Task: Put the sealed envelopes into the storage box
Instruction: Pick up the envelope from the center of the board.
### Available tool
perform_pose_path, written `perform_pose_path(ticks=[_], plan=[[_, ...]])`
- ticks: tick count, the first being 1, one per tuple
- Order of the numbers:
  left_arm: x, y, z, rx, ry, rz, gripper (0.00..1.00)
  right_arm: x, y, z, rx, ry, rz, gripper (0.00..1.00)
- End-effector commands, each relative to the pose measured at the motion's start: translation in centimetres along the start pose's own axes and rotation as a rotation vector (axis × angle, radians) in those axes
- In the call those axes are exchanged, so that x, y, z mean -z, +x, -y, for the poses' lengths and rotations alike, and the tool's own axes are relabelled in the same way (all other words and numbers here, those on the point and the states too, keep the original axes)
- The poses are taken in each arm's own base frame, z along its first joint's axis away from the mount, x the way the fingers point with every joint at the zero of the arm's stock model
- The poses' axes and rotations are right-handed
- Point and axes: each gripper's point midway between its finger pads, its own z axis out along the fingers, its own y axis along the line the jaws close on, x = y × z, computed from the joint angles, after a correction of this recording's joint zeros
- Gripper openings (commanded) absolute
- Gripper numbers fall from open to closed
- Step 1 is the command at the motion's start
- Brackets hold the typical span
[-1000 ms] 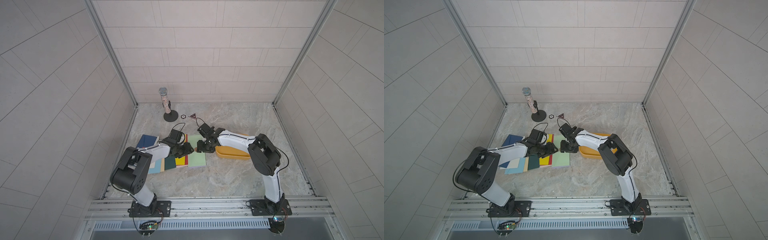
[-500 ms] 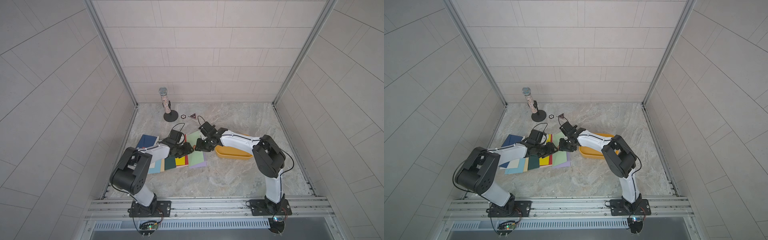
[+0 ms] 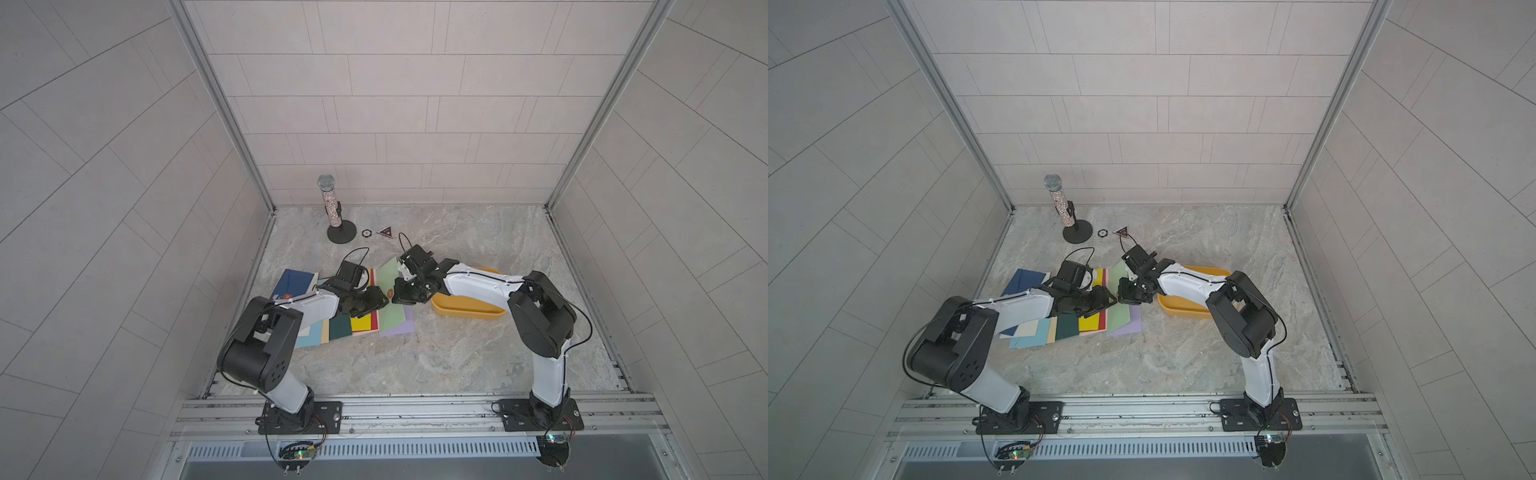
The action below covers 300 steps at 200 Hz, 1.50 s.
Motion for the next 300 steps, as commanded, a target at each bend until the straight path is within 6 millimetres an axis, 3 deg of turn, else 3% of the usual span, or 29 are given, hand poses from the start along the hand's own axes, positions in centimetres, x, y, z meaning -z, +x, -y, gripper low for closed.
perform_pose_path(ticks=[1,31,55,92,124,164,202,238,274,300], plan=[[2.0,0.7,0.6,0.005,-0.005,0.006,0.59,3.5,-2.0,-2.4,0.048,-0.096,0.091,0.00],[6.1,-0.2,2.9,-0.048,0.010,0.075,0.62,7.3,-3.2,-2.9,0.091,-0.163,0.154,0.00],[9.5,-0.3,5.7,-0.099,0.111,0.133,0.64,11.5,-3.5,-4.3,0.143,-0.296,0.208,0.00],[14.6,0.0,11.0,-0.210,0.333,0.213,0.69,18.2,-1.4,-7.5,0.270,-0.572,0.300,0.00],[17.5,0.6,15.1,-0.295,0.538,0.234,0.71,21.5,0.3,-9.6,0.314,-0.782,0.365,0.00],[18.1,1.1,17.1,-0.310,0.655,0.181,0.67,22.1,0.9,-11.5,0.288,-0.967,0.319,0.00],[18.6,0.3,17.7,-0.302,0.670,0.213,0.53,21.1,1.4,-11.7,0.260,-1.047,0.255,0.00],[19.0,-0.1,18.1,-0.302,0.671,0.224,0.39,19.5,1.8,-10.6,0.253,-0.994,0.227,0.00],[18.8,-0.5,17.6,-0.290,0.641,0.249,0.36,18.6,2.6,-9.9,0.275,-0.922,0.203,0.00],[18.8,-0.8,17.6,-0.284,0.636,0.260,0.27,18.3,3.1,-9.5,0.289,-0.887,0.199,0.00]])
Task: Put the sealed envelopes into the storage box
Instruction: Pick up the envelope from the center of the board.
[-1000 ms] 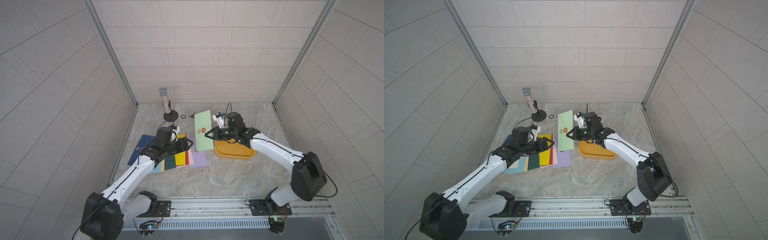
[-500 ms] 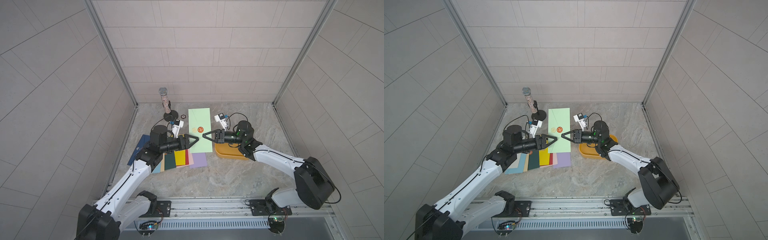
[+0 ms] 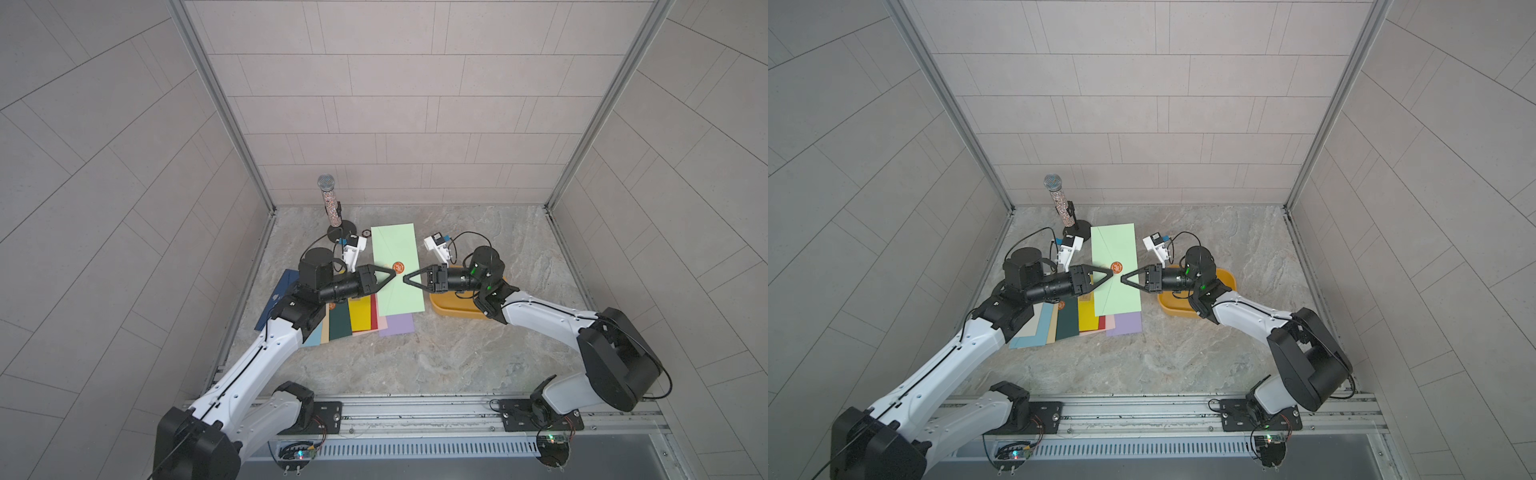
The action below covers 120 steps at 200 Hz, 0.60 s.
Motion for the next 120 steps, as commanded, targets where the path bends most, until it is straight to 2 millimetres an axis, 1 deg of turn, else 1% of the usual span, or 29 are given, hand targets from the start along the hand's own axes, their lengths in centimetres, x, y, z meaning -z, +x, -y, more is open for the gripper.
perform_pose_path(ticks=[1,12,19,34,43,47,55,67,72,82,94,110,120], plan=[[0.3,-1.2,1.2,-0.047,0.018,0.041,0.27,0.2,0.8,-0.6,0.055,0.016,-0.032,0.00],[0.3,-1.2,1.2,-0.046,0.017,0.040,0.21,0.3,0.9,-0.5,0.059,0.025,-0.033,0.00],[0.3,-1.2,1.1,-0.043,0.013,0.041,0.14,0.4,0.9,-0.4,0.061,0.030,-0.032,0.00],[0.2,-1.2,1.1,-0.042,0.014,0.034,0.04,0.4,0.9,-0.5,0.066,0.038,-0.031,0.00],[0.2,-1.1,1.1,-0.040,0.011,0.027,0.01,0.5,0.9,-0.4,0.070,0.048,-0.030,0.00],[0.1,-1.0,0.9,-0.041,0.005,0.025,0.00,0.5,0.8,-0.4,0.073,0.055,-0.030,0.05],[0.3,-1.0,0.8,-0.049,-0.011,0.024,0.00,0.7,0.8,-0.2,0.084,0.080,-0.032,0.19],[0.4,-1.0,0.4,-0.064,-0.049,0.019,0.00,1.2,1.1,0.7,0.097,0.164,-0.045,0.36],[0.6,-0.9,0.3,-0.073,-0.067,0.015,0.00,1.6,1.3,1.3,0.102,0.214,-0.054,0.41],[0.9,-1.0,-0.1,-0.104,-0.117,0.010,0.00,2.8,1.3,2.3,0.137,0.327,-0.063,0.47],[1.4,-1.1,-0.7,-0.138,-0.181,0.004,0.00,4.9,0.8,3.7,0.182,0.479,-0.038,0.52],[2.0,-1.4,-1.2,-0.194,-0.263,-0.015,0.00,8.8,-0.4,5.3,0.200,0.635,0.059,0.56],[2.2,-1.7,-1.5,-0.229,-0.307,-0.024,0.00,11.9,-1.2,6.5,0.198,0.752,0.148,0.57]])
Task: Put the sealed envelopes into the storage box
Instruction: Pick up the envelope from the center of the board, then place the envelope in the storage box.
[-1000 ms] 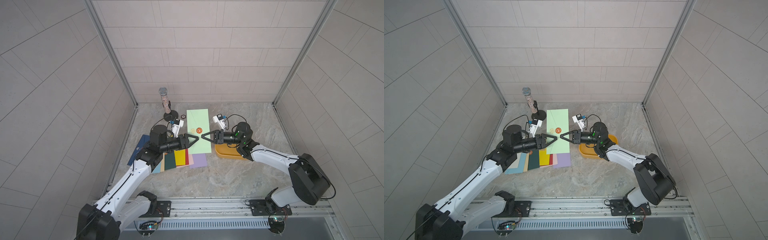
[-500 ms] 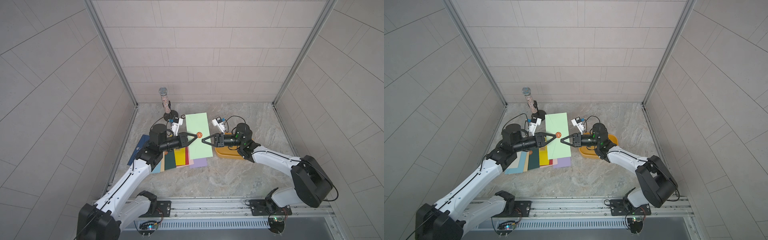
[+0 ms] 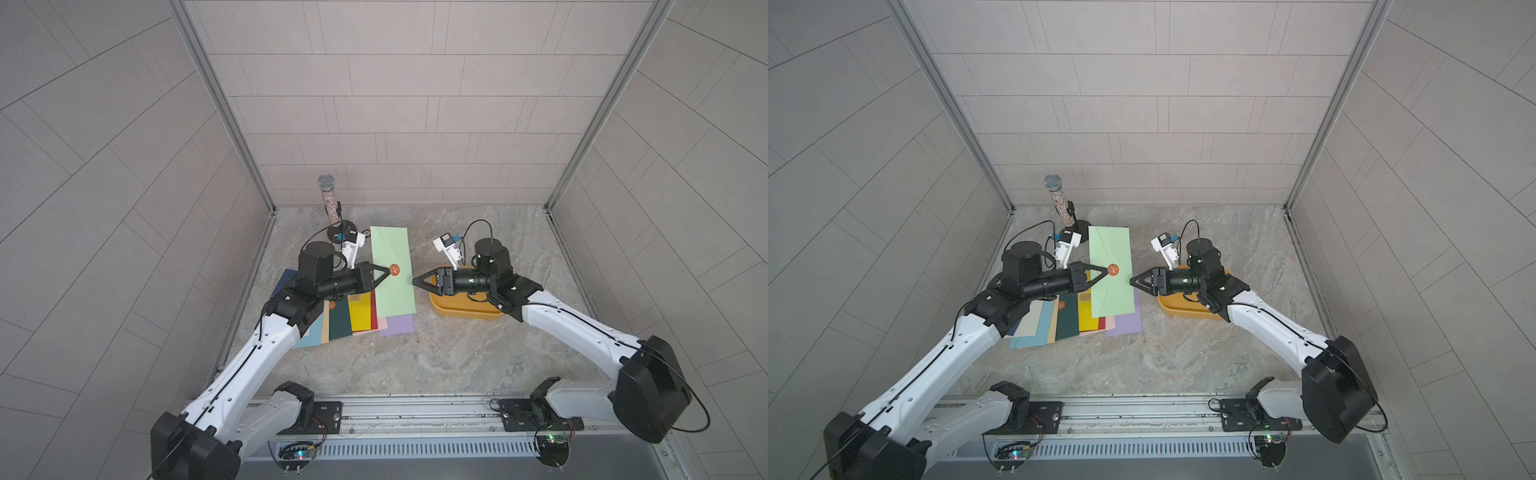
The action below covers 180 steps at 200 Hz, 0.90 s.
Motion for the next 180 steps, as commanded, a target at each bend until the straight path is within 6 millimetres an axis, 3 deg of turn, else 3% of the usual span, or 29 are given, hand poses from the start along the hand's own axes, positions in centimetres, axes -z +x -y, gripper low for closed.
perform_pose_path(ticks=[1,16,36,63,66,87,115,160,180], plan=[[0.9,-0.2,-1.5,-0.125,-0.149,-0.030,0.00,4.9,0.5,7.1,0.024,0.376,0.073,0.57],[0.9,-0.7,-1.9,-0.200,-0.207,-0.042,0.00,8.8,0.4,10.5,0.011,0.584,0.165,0.58],[0.2,-1.3,-1.5,-0.341,-0.261,-0.059,0.00,13.5,1.8,13.9,0.027,0.852,0.240,0.57],[-3.0,-0.9,0.6,-0.567,-0.249,-0.163,0.00,19.7,4.2,16.8,-0.045,1.171,0.344,0.54],[-3.5,-0.7,1.0,-0.592,-0.235,-0.182,0.01,20.1,5.3,17.6,-0.061,1.202,0.335,0.54],[-6.9,0.4,2.7,-0.782,-0.194,-0.307,0.03,21.8,7.3,18.9,-0.119,1.258,0.368,0.53],[-11.4,1.5,4.0,-0.952,-0.152,-0.469,0.01,23.6,8.1,19.3,-0.177,1.289,0.419,0.52],[-17.4,2.9,3.7,-1.186,-0.070,-0.632,0.00,24.3,10.1,19.9,-0.188,1.333,0.353,0.51],[-19.8,3.3,3.6,-1.255,-0.068,-0.706,0.00,24.1,10.0,19.8,-0.179,1.318,0.353,0.49]])
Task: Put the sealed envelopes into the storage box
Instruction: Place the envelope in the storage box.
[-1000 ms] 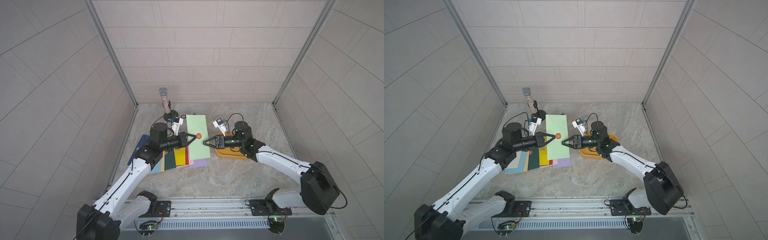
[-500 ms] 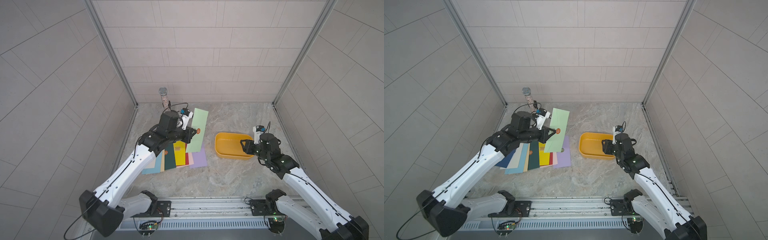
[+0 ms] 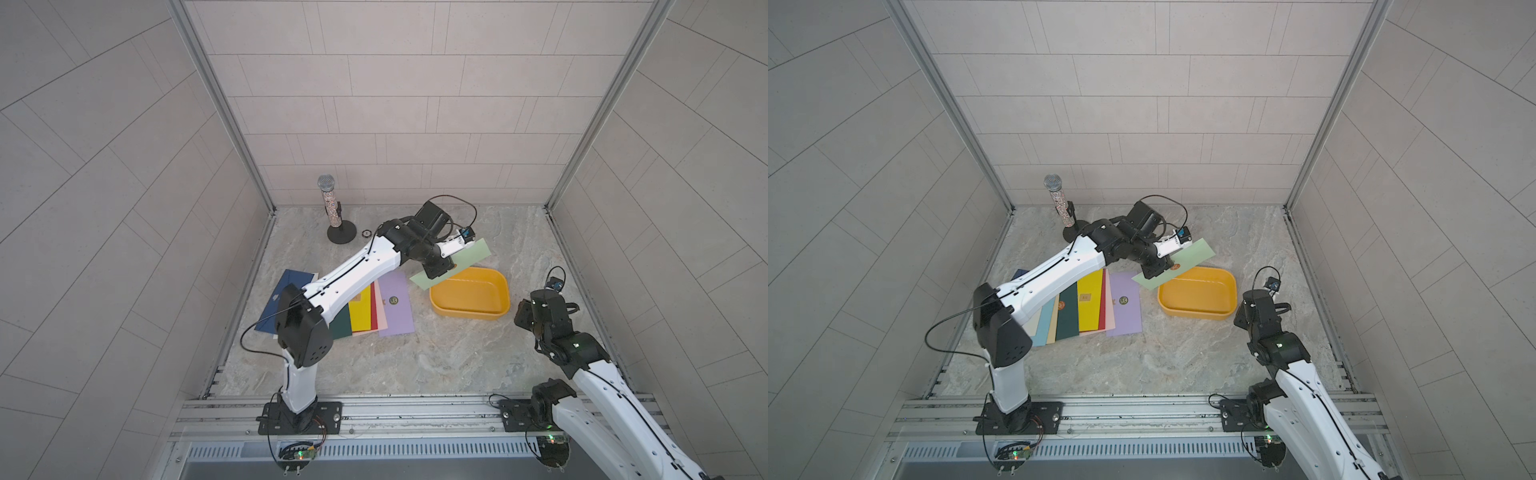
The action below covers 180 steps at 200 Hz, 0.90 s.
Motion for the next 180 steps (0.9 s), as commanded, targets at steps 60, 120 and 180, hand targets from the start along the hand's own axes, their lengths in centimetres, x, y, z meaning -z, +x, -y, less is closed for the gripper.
perform_pose_path(ticks=[60,120,180], plan=[[-6.9,-0.3,2.0,-0.363,0.104,-0.194,0.00,-0.4,1.2,1.1,0.024,0.049,-0.038,0.48],[-10.4,1.2,2.6,-0.394,0.128,-0.250,0.00,-0.9,1.5,0.9,0.035,0.053,-0.064,0.48],[-12.1,2.8,1.9,-0.461,0.073,-0.345,0.04,-1.0,1.6,0.6,0.043,0.043,-0.075,0.48]])
